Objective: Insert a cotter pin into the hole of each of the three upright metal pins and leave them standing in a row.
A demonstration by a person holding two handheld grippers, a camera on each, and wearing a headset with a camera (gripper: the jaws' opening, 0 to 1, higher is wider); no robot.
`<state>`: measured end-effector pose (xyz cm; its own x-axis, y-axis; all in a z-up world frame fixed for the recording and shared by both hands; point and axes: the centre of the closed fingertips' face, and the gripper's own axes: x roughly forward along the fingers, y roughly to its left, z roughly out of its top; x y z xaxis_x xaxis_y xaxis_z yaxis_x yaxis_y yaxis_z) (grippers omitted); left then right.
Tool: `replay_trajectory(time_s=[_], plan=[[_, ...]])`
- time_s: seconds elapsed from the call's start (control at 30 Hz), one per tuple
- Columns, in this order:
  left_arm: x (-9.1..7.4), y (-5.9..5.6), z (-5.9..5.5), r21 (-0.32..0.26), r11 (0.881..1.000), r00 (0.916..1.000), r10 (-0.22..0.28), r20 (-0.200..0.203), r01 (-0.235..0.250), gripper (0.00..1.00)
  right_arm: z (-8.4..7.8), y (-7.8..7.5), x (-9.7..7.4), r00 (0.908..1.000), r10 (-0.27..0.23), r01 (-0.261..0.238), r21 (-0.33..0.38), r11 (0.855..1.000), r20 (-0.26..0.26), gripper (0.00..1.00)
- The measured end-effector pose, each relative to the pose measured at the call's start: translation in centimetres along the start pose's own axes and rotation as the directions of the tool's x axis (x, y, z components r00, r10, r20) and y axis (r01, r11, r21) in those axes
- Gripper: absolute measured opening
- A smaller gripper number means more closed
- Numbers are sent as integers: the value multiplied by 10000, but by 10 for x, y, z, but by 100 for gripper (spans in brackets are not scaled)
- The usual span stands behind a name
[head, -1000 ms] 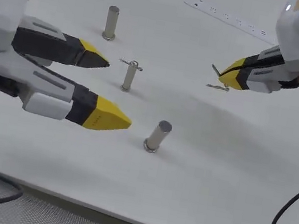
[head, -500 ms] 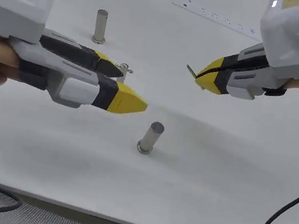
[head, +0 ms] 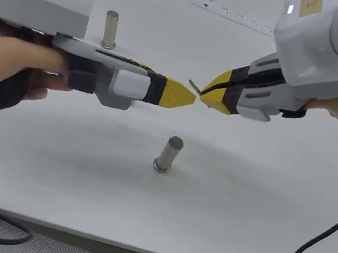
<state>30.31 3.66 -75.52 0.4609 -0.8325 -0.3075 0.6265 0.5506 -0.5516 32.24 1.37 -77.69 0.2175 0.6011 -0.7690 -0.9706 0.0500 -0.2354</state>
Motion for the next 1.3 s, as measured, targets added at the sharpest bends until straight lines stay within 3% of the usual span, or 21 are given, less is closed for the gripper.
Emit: replay_trajectory(time_s=[0.27,0.47,0.7,1.0,1.3], plan=[[8,-2,-5,-324,9994,9999,-89,-106,85,29,7,16,3,9999,92,-88,-284,9996,130,3],[10,-5,-10,-893,9957,9994,-286,-213,266,17,8,22,4,9999,-166,166,-869,9961,1,3],[11,-5,-14,-1631,9859,9988,-420,-261,372,20,11,28,4,9999,-139,146,-965,9952,84,3],[11,-2,-19,-1760,9841,9984,-338,-452,254,20,11,31,1,9997,-250,249,-1226,9921,9,3],[11,5,-17,-2116,9770,9988,-330,-370,244,7,12,32,-1,9994,-348,343,-1424,9892,-8,3]])
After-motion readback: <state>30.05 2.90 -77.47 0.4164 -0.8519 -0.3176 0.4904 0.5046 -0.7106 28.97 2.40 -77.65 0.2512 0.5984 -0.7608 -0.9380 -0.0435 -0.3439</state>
